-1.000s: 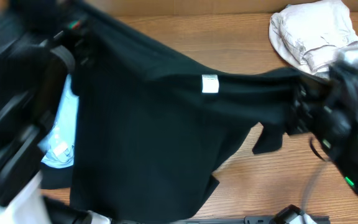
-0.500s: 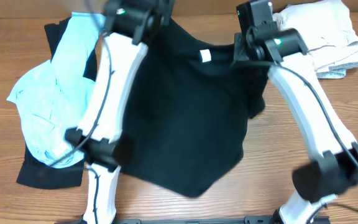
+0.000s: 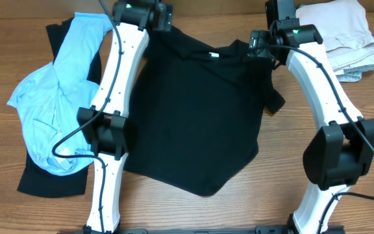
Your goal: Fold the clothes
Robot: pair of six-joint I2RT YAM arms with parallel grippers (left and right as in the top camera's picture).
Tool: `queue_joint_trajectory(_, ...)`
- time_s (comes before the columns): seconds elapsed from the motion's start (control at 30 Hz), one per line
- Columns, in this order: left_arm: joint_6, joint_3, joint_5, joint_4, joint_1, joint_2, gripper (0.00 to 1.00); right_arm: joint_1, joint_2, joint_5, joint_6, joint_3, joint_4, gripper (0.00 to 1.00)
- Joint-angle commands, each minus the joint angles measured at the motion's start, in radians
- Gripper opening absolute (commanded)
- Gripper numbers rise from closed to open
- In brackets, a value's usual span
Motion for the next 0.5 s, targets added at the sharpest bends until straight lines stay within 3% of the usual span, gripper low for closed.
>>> queue_joint_trajectory(0.0,-0.028,0.016,0.086,-0.078,0.002,-0.166,1.00,0.002,-0.177,-0.056,0.003,0.022,-0.047,1.00)
queue_joint_trajectory(0.2,-0.025,0.016,0.204,-0.241,-0.009,-0.360,1.00,0.002,-0.387,-0.206,0.003,0.022,-0.182,1.00)
queue_joint_trajectory(0.47,-0.029,0.016,0.259,-0.575,-0.032,-0.473,1.00,0.002,-0.594,-0.209,0.082,0.018,-0.402,1.00)
